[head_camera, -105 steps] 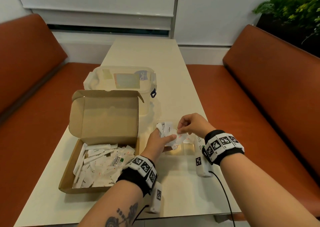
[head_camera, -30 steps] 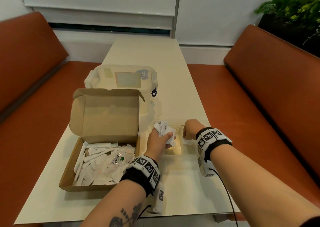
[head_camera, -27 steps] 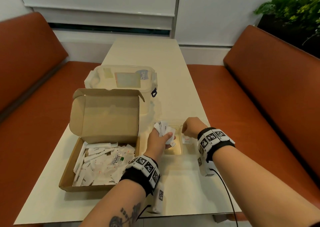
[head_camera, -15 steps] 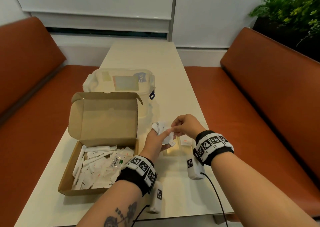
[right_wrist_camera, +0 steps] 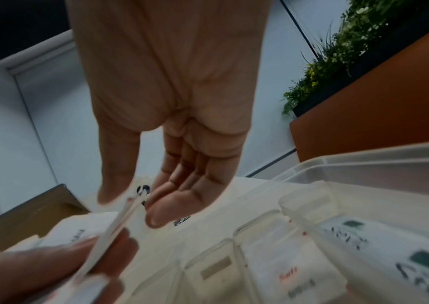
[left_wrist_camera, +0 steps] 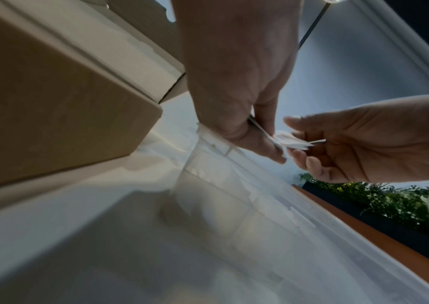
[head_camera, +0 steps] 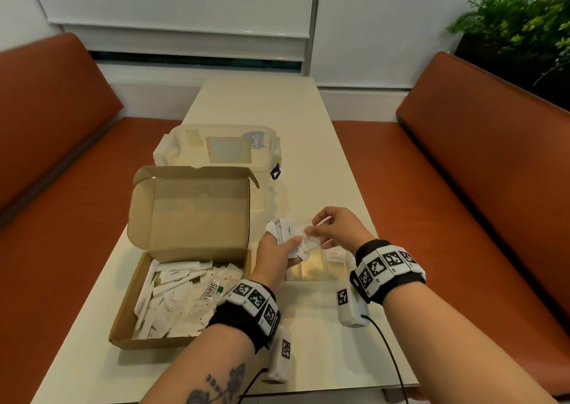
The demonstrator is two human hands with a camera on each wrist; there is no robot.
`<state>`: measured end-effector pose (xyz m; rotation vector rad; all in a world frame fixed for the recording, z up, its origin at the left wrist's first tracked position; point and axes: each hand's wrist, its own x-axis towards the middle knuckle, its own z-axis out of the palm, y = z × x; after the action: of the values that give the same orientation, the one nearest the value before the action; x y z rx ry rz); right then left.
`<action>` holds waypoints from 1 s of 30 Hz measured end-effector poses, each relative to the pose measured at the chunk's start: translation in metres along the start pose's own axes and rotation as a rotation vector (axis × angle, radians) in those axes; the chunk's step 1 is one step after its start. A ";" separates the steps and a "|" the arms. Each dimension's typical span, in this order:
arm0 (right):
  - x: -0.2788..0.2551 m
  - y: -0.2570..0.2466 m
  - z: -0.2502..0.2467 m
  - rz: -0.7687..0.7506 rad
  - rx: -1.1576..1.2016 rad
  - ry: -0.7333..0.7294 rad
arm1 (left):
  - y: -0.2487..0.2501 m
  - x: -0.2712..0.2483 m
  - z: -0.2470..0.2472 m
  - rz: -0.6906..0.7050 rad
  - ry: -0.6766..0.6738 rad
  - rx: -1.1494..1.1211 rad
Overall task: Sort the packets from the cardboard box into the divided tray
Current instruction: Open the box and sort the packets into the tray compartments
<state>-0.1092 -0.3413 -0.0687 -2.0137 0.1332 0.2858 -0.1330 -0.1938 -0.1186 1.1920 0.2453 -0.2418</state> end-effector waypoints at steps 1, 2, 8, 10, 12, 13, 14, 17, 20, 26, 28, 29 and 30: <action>-0.002 0.001 0.002 0.015 0.028 0.003 | 0.000 0.000 0.000 0.005 0.017 -0.005; -0.003 0.003 0.003 0.022 0.056 0.011 | 0.001 0.001 0.000 0.004 0.021 -0.006; -0.007 0.013 0.005 0.040 0.145 0.104 | 0.000 -0.002 0.000 -0.009 -0.018 0.010; -0.007 0.016 0.003 0.040 0.140 0.111 | 0.001 -0.002 0.001 -0.010 -0.010 0.022; -0.007 0.018 0.001 0.039 0.121 0.134 | 0.001 -0.002 0.003 -0.008 0.010 0.037; -0.007 0.018 -0.001 0.039 0.117 0.160 | 0.001 -0.001 0.003 -0.006 0.023 0.038; -0.007 0.020 -0.004 0.036 0.111 0.194 | 0.001 -0.001 0.004 -0.006 0.035 0.032; -0.006 0.027 -0.014 0.006 -0.038 0.294 | 0.001 -0.001 0.003 0.004 0.071 -0.001; -0.006 0.039 -0.017 0.008 -0.344 0.266 | 0.001 0.000 0.001 0.013 0.095 -0.009; -0.005 0.056 0.001 0.048 -0.596 0.196 | 0.002 -0.001 0.002 0.005 0.078 -0.002; -0.003 0.057 0.004 0.039 -0.652 0.182 | 0.002 -0.001 0.002 0.004 0.072 0.008; -0.002 0.057 0.005 0.033 -0.682 0.175 | 0.002 -0.001 0.002 0.004 0.071 0.011; -0.001 0.059 0.006 0.027 -0.706 0.173 | 0.001 -0.002 0.001 0.004 0.070 0.015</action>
<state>-0.1239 -0.3624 -0.1216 -2.7402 0.1861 0.1864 -0.1340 -0.1946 -0.1163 1.2165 0.3028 -0.1993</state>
